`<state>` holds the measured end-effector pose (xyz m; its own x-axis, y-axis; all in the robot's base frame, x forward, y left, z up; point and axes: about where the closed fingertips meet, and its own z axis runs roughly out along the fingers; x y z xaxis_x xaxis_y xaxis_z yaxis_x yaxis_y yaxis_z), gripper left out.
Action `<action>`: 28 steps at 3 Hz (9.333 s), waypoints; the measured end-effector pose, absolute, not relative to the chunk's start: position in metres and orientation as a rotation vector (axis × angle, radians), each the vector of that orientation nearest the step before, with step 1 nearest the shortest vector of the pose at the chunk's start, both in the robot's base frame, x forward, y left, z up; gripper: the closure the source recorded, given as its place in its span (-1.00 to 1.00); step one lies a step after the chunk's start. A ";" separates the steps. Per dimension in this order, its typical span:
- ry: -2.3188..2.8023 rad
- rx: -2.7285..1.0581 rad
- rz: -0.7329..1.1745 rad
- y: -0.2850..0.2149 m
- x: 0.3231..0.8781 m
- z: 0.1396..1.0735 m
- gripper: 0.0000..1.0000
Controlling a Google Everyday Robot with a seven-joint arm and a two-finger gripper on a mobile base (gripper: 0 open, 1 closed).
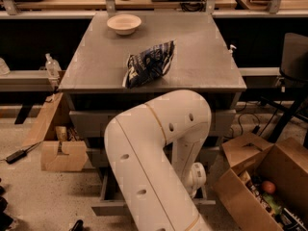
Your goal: Open bottom drawer
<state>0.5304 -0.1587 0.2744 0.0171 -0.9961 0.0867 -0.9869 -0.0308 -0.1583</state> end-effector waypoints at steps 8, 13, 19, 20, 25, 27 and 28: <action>2.164 -2.171 0.004 -0.179 0.579 0.124 1.00; 2.309 -2.176 0.097 -0.199 0.492 0.132 1.00; 2.311 -2.177 0.099 -0.198 0.502 0.131 -1.00; 2.311 -2.177 0.099 -0.198 0.504 0.131 -1.00; 2.248 -2.154 -0.125 -0.213 0.561 0.172 1.00; 2.306 -2.138 -0.042 -0.220 0.534 0.157 1.00; 2.386 -2.057 0.050 -0.215 0.491 0.153 1.00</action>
Offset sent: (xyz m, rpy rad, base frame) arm 0.0965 -0.0315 -0.0684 0.1353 -0.0896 0.0037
